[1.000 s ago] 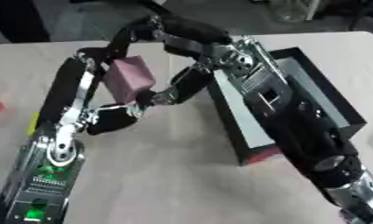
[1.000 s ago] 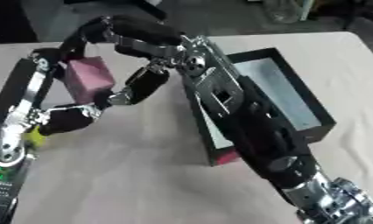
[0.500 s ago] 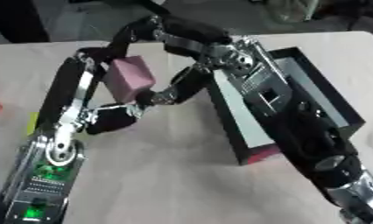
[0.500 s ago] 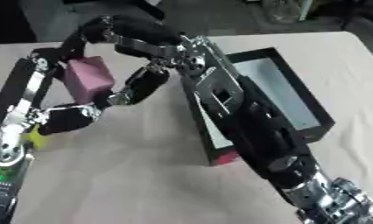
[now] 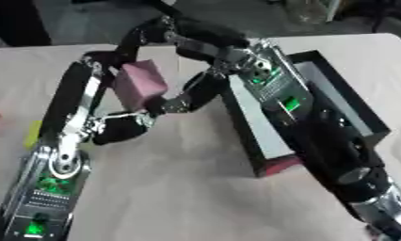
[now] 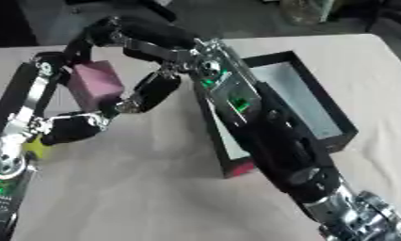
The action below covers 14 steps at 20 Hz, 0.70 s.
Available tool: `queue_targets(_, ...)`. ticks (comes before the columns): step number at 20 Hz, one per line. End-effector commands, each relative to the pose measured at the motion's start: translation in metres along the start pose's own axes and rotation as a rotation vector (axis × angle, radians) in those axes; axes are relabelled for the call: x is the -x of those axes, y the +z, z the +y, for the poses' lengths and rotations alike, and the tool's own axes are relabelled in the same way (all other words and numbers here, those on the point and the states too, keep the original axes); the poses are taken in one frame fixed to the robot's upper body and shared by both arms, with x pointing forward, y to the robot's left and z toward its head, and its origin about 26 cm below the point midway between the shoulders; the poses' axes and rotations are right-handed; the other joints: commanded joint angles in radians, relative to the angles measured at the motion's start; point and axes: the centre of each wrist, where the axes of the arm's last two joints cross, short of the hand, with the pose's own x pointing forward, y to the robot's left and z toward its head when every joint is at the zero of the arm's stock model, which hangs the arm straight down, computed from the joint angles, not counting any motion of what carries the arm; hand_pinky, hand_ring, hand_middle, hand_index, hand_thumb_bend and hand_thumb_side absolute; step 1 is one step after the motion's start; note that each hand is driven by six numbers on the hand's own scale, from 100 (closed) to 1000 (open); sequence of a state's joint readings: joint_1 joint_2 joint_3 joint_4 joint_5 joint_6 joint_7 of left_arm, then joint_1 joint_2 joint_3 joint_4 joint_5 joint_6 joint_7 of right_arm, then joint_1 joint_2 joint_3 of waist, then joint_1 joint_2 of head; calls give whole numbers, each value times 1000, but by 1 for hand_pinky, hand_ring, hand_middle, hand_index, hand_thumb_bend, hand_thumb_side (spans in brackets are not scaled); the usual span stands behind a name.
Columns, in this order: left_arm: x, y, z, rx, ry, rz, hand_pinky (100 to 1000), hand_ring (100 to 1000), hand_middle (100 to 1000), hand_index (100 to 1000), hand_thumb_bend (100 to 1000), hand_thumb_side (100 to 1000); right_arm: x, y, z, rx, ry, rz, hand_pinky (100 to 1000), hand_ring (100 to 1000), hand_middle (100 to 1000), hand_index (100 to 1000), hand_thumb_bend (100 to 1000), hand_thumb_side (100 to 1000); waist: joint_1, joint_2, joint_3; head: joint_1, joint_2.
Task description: Pick up the objects with one hand, pass them to the other hand, and then place them into the box on the other side of the table.
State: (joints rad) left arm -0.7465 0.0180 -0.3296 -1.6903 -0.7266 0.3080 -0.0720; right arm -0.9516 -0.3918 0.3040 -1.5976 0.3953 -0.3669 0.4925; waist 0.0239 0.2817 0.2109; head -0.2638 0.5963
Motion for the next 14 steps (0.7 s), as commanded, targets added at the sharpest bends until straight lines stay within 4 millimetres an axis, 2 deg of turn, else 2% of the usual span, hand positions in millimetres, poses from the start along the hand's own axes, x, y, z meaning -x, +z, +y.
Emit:
queue_targets(1,-20,-4,9,-31,8,-88,636,432,342,575,315,100,0,-6,2,-17,15,4,811,836,647,810,394,100,-3,-12,0,-2,0)
queue_targets(14,-20,-5,8,-42,-27,-98,634,433,344,576,317,100,1,-6,4,-14,18,16,796,807,581,783,386,100,-5,-13,3,0,1)
